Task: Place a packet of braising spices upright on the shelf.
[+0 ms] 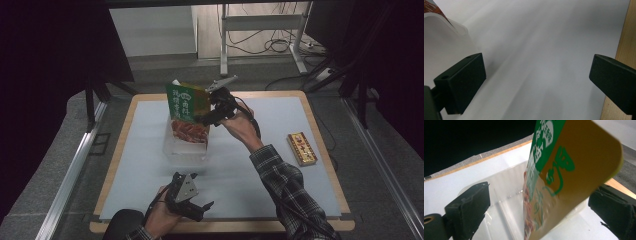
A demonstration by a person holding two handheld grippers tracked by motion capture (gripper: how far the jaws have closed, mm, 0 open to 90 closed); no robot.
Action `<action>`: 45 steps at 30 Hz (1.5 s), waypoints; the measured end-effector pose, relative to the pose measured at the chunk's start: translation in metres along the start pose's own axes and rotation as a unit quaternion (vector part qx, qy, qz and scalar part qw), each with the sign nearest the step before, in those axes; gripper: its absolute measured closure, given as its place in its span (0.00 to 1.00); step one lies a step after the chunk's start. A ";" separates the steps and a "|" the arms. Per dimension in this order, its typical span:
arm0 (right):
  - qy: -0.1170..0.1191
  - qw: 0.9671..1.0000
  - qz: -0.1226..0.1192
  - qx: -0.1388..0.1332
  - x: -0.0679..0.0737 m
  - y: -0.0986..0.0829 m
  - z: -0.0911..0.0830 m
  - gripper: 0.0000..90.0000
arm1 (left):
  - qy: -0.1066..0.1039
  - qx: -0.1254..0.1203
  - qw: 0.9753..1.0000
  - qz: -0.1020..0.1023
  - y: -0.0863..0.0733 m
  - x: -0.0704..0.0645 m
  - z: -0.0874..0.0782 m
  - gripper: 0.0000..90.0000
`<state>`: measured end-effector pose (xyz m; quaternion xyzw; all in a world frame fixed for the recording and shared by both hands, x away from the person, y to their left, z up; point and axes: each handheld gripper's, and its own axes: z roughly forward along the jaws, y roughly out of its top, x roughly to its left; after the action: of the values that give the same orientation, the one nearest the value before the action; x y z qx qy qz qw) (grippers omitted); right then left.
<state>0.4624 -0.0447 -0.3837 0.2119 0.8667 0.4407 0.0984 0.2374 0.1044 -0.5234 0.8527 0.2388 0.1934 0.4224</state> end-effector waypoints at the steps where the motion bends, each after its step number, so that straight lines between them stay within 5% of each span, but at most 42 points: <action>1: -0.002 1.000 -0.001 0.000 0.000 -0.002 -0.002 0.03 | 0.000 0.000 1.000 0.000 0.000 0.000 0.000 0.01; 13: -0.009 1.000 -0.022 0.000 0.005 -0.022 -0.016 0.02 | 0.003 -0.002 1.000 -0.002 0.000 0.000 0.000 0.01; 45: -0.008 1.000 -0.007 -0.016 0.019 -0.078 -0.051 0.02 | 0.004 -0.003 1.000 -0.001 0.000 0.001 0.001 0.00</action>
<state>0.4052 -0.1134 -0.4162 0.2077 0.8603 0.4518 0.1119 0.2381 0.1044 -0.5237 0.8505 0.2412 0.1971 0.4238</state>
